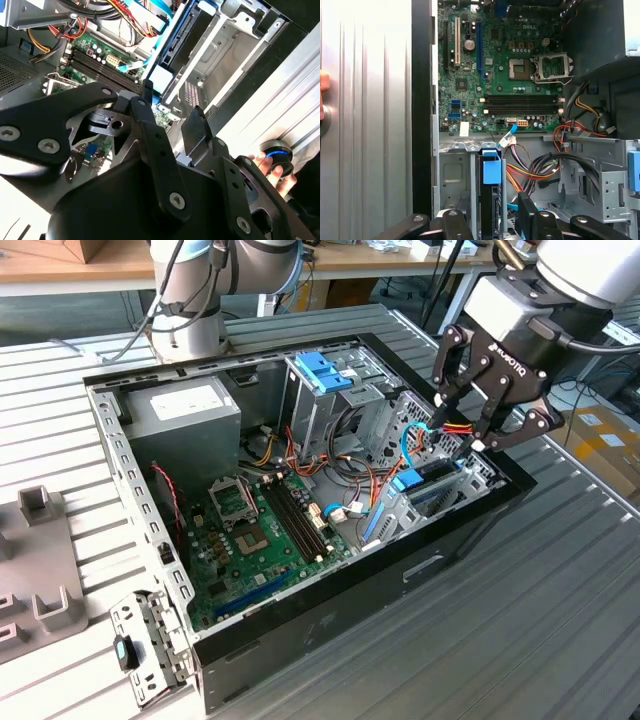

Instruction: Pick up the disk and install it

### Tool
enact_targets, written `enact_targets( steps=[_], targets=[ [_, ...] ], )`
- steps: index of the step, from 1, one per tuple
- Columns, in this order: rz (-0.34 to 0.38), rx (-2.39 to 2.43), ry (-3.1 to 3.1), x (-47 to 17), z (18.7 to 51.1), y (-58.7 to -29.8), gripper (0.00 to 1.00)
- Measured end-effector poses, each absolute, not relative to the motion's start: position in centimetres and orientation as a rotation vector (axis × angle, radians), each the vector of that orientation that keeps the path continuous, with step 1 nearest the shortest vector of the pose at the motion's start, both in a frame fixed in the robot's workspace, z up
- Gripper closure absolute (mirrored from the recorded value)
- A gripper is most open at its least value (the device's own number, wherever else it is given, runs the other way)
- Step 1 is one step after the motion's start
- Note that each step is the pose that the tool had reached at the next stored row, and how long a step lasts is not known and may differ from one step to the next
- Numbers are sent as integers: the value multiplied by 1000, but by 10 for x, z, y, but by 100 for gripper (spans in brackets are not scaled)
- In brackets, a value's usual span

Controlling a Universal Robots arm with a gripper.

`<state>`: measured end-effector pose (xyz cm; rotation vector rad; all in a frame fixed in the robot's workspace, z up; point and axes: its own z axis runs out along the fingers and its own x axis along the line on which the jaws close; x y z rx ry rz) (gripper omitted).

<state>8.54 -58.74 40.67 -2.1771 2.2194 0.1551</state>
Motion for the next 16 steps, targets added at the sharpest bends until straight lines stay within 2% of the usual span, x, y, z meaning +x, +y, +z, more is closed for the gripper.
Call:
enact_targets(
  steps=[1,2,3,6,8,16],
  targets=[
    [155,-2177,2219,85,408,-587,51],
    [155,-2177,2219,85,408,-587,64],
    [155,-2177,2219,85,408,-587,70],
    [155,-2177,2220,85,409,-587,76],
    [155,-2177,2219,85,409,-587,89],
    [156,-2177,2219,86,409,-588,89]
  ],
)
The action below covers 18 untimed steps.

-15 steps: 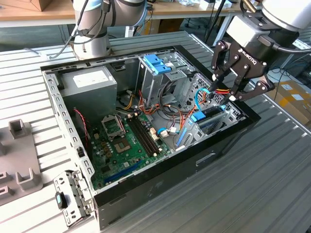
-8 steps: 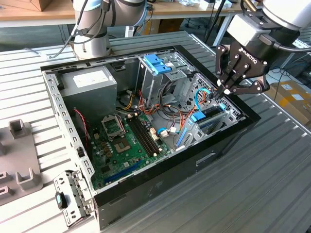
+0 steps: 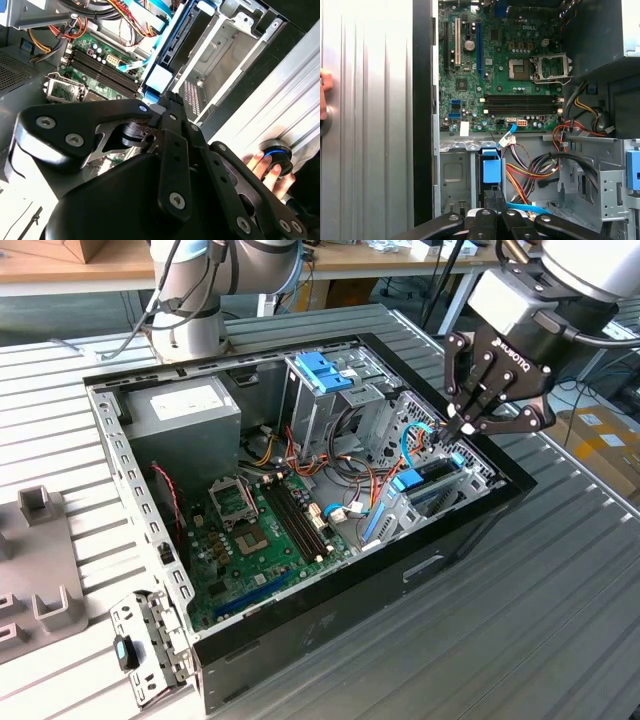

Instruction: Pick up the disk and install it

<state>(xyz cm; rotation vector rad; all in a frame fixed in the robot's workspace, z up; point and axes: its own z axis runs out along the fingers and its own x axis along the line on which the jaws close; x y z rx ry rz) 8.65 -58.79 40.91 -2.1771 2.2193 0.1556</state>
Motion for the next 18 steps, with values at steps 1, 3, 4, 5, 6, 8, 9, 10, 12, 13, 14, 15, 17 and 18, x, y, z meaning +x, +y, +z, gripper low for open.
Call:
enact_targets(
  steps=[1,3,4,5,6,8,9,10,12,13,14,15,17,18],
  targets=[
    [156,-2177,2219,87,409,-588,89],
    [156,-2177,2220,89,409,-588,89],
    [157,-2177,2220,91,409,-588,89],
    [158,-2178,2221,93,409,-588,89],
    [159,-2178,2221,95,409,-588,89],
    [160,-2179,2222,98,409,-588,89],
    [161,-2179,2222,99,409,-588,89],
    [162,-2179,2222,102,409,-588,89],
    [165,-2180,2224,106,409,-588,89],
    [167,-2181,2224,107,409,-588,89],
    [168,-2181,2225,108,408,-588,89],
    [169,-2182,2226,109,408,-588,89],
    [172,-2183,2227,110,407,-588,89],
    [173,-2183,2228,113,407,-589,89]
  ],
)
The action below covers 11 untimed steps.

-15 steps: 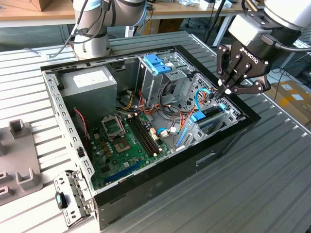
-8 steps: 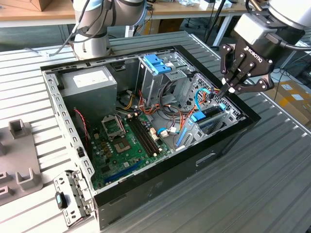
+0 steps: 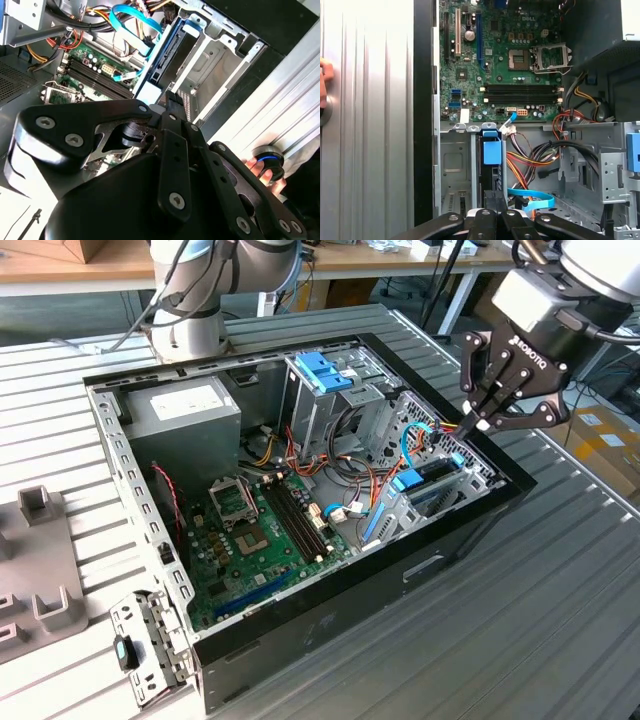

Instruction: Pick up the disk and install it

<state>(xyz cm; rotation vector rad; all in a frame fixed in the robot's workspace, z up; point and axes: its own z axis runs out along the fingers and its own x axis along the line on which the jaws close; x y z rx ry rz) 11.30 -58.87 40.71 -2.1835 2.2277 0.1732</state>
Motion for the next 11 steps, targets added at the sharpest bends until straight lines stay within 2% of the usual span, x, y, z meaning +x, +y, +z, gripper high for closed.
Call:
enact_targets(
  steps=[11],
  targets=[
    [181,-2186,2231,131,406,-589,89]
  ],
)
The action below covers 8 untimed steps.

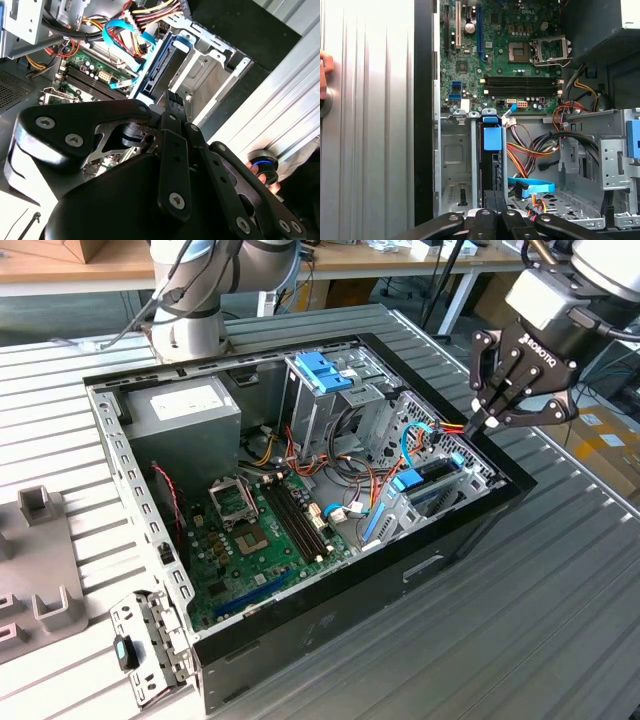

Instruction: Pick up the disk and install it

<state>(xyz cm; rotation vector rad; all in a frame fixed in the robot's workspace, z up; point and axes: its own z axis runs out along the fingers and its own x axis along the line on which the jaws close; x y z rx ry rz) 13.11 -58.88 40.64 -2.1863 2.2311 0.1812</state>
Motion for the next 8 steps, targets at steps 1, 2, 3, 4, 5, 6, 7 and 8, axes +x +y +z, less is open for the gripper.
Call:
enact_targets(
  steps=[1,2,3,4,5,6,7,8],
  targets=[
    [182,-2186,2231,133,406,-589,89],
    [182,-2187,2232,134,406,-589,89],
    [183,-2187,2232,136,406,-589,89],
    [184,-2187,2232,138,406,-589,89],
    [184,-2187,2233,140,406,-589,89],
    [185,-2187,2233,141,406,-589,89],
    [185,-2188,2233,142,406,-589,89],
    [186,-2188,2233,144,406,-589,89]
  ],
)
